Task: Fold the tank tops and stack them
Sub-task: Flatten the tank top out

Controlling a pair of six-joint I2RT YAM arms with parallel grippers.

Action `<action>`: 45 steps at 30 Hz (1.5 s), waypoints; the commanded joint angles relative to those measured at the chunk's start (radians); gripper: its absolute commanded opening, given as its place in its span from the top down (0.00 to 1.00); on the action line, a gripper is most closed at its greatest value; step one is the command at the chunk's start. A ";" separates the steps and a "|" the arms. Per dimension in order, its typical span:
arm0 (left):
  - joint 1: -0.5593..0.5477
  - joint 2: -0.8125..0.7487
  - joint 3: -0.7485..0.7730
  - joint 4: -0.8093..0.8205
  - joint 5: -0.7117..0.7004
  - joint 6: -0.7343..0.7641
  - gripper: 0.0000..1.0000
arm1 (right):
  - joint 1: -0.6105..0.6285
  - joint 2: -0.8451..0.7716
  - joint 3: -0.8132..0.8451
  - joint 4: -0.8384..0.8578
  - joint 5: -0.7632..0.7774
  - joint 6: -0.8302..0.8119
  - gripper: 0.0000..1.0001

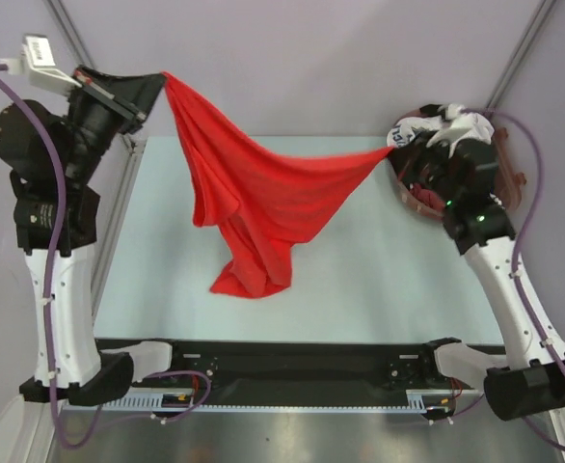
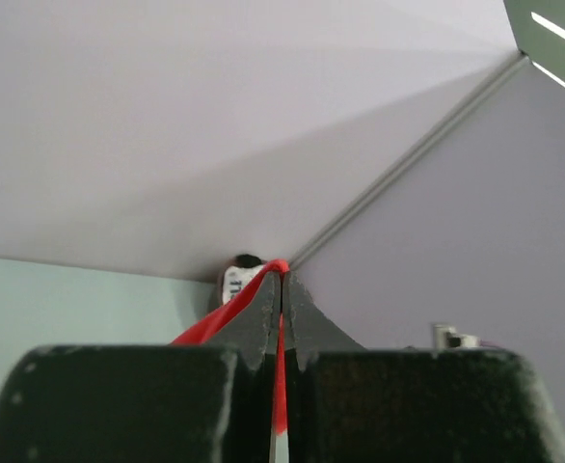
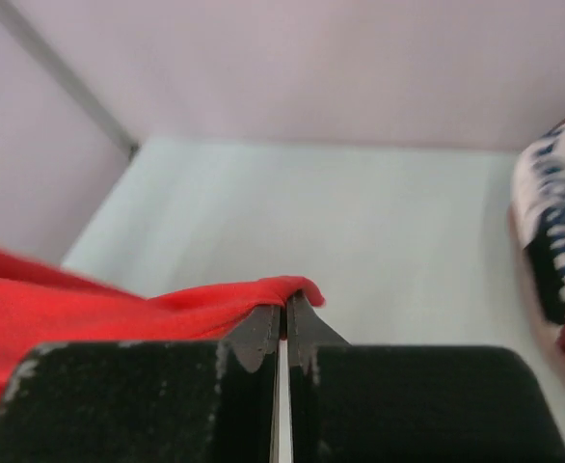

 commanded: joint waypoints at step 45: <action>0.306 0.115 -0.090 0.357 0.253 -0.004 1.00 | -0.144 0.392 0.804 0.066 -0.254 0.157 1.00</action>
